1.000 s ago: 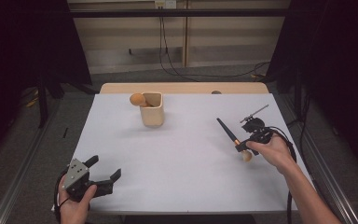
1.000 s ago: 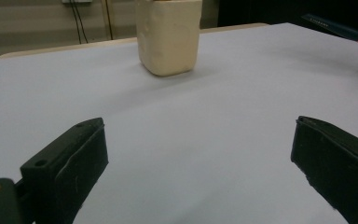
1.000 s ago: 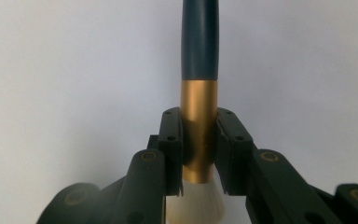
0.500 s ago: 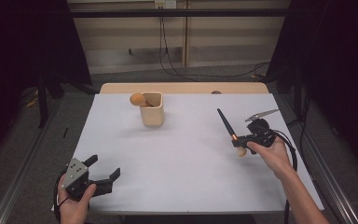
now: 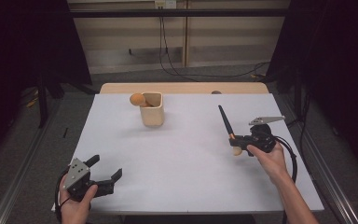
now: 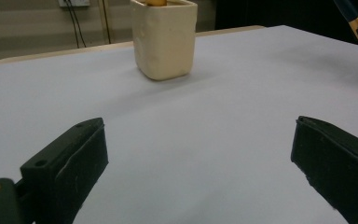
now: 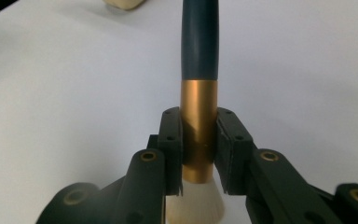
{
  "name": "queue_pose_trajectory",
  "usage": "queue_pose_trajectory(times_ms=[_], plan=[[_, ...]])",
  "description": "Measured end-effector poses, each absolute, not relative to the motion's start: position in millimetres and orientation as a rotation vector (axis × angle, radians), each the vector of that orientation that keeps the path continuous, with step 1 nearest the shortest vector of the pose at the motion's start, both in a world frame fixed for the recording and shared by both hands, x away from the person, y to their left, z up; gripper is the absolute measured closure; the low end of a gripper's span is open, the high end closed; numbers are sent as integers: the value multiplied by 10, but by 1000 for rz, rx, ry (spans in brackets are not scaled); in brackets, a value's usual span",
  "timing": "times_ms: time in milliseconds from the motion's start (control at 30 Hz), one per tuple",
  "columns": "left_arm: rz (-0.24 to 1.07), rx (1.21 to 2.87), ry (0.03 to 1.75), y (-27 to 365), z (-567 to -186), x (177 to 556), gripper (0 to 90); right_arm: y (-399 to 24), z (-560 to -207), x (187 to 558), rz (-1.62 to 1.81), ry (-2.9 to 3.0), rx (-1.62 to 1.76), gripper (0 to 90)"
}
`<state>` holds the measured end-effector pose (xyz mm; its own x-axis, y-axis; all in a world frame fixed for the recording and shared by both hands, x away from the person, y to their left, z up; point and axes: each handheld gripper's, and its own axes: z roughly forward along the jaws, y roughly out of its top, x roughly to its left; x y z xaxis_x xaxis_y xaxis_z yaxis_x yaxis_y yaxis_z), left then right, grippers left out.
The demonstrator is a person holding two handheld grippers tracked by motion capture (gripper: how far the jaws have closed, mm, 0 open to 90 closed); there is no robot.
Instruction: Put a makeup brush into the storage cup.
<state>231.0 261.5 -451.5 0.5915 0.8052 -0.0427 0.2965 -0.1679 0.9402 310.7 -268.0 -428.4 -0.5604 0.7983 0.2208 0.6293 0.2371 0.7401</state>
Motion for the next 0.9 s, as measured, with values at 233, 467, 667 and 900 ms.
queue_pose_trajectory(times_ms=[233,467,667,900], plan=[[581,1740,897,2578,-4505,2317,36,-2683,-4276,3078,1350,2235,1269,738],[573,1747,872,2514,-4484,2282,36,-2605,-4261,3012,1404,2250,1188,738],[552,1747,864,2459,-4470,2285,36,-2551,-4217,2942,1445,2261,1135,737],[520,1754,831,2358,-4447,2301,35,-2447,-4237,2924,1459,2319,1092,737]])
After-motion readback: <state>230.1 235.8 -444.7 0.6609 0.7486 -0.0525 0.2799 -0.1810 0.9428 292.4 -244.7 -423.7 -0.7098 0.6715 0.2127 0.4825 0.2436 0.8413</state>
